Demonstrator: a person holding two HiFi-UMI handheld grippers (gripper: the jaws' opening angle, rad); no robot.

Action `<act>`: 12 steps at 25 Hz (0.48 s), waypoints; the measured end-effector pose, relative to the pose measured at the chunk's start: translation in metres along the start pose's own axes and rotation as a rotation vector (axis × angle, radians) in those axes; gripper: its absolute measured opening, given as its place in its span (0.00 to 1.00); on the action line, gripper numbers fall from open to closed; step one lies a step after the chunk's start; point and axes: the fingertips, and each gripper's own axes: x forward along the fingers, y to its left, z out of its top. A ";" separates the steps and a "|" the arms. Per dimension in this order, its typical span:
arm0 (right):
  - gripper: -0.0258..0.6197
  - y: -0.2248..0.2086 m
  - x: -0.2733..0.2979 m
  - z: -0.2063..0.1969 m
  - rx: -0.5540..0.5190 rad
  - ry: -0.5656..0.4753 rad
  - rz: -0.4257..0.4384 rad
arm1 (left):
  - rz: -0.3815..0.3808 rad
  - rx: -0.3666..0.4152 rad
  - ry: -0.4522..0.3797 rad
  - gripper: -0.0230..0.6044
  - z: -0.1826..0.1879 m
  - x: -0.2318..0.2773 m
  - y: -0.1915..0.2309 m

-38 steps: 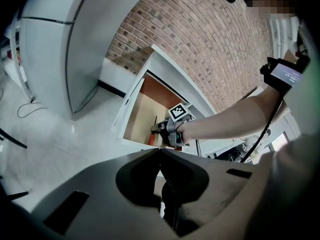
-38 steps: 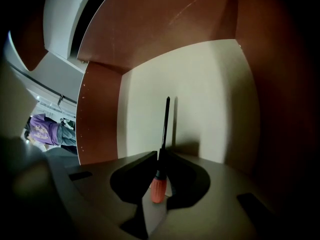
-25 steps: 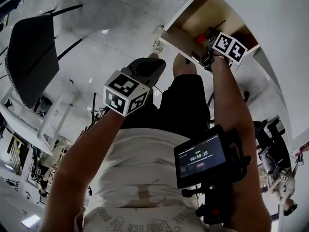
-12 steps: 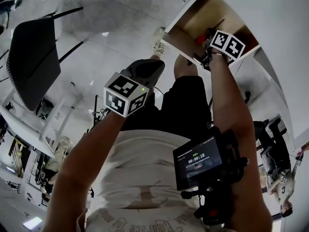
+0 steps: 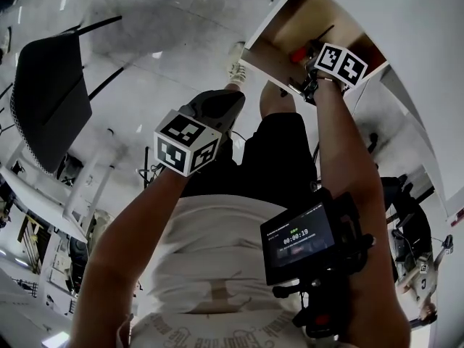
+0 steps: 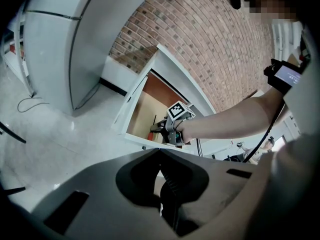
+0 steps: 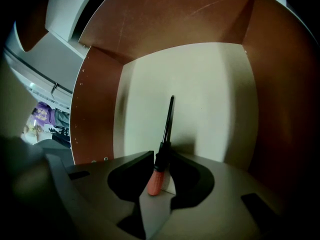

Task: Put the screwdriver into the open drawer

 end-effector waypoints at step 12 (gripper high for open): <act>0.21 0.013 -0.013 0.000 0.043 -0.022 0.079 | -0.009 0.041 0.007 0.07 0.002 -0.006 0.002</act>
